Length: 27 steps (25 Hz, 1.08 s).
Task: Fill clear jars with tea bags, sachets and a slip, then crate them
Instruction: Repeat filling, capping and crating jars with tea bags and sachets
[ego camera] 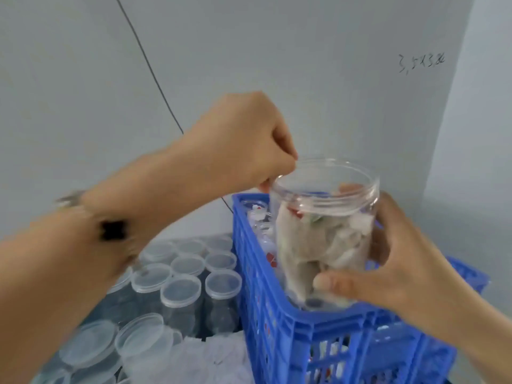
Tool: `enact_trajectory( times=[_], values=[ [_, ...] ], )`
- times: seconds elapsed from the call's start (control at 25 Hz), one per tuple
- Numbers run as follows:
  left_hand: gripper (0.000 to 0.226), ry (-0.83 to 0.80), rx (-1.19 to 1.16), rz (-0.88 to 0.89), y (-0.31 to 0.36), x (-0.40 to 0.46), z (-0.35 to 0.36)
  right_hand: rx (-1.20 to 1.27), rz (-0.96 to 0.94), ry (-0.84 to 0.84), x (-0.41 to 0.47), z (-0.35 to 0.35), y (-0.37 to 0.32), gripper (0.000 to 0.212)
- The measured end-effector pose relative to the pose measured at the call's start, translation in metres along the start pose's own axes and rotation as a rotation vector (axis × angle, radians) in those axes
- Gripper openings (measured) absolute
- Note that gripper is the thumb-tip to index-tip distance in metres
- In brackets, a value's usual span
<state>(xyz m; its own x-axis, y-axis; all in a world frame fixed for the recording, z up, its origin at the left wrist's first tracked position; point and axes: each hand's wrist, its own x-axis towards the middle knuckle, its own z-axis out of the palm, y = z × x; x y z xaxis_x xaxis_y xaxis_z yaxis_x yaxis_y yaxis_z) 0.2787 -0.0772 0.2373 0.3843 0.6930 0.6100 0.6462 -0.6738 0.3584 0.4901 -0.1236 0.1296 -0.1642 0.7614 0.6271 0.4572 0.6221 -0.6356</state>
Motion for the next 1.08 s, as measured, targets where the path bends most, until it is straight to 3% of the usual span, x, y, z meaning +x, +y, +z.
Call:
enact_trajectory(
  times=[0.12,0.28,0.4,0.48,0.68,0.84,1.08],
  values=[
    [0.018,-0.005,0.127,0.053,0.009,0.052,0.048,-0.236,0.093,0.071,0.030,-0.017,0.015,0.078],
    [0.017,-0.205,0.220,-0.016,-0.009,0.078,0.114,-0.212,0.387,-0.082,0.038,-0.034,0.066,0.107],
    [0.011,-0.309,0.294,-0.089,-0.043,0.069,0.141,-0.290,0.517,-0.294,0.048,-0.017,0.093,0.092],
    [0.018,-0.389,0.343,-0.162,-0.066,0.059,0.150,-0.361,0.587,-0.383,0.058,0.003,0.098,0.078],
    [0.019,-0.392,0.422,-0.205,-0.090,0.045,0.174,-0.627,0.584,-0.496,0.070,0.041,0.110,0.057],
    [0.018,-0.399,0.615,-0.169,-0.092,0.045,0.182,-0.557,0.584,-0.409,0.068,0.044,0.111,0.062],
    [0.017,-0.400,0.606,-0.144,-0.099,0.037,0.184,-0.527,0.591,-0.418,0.060,0.043,0.108,0.065]
  ],
)
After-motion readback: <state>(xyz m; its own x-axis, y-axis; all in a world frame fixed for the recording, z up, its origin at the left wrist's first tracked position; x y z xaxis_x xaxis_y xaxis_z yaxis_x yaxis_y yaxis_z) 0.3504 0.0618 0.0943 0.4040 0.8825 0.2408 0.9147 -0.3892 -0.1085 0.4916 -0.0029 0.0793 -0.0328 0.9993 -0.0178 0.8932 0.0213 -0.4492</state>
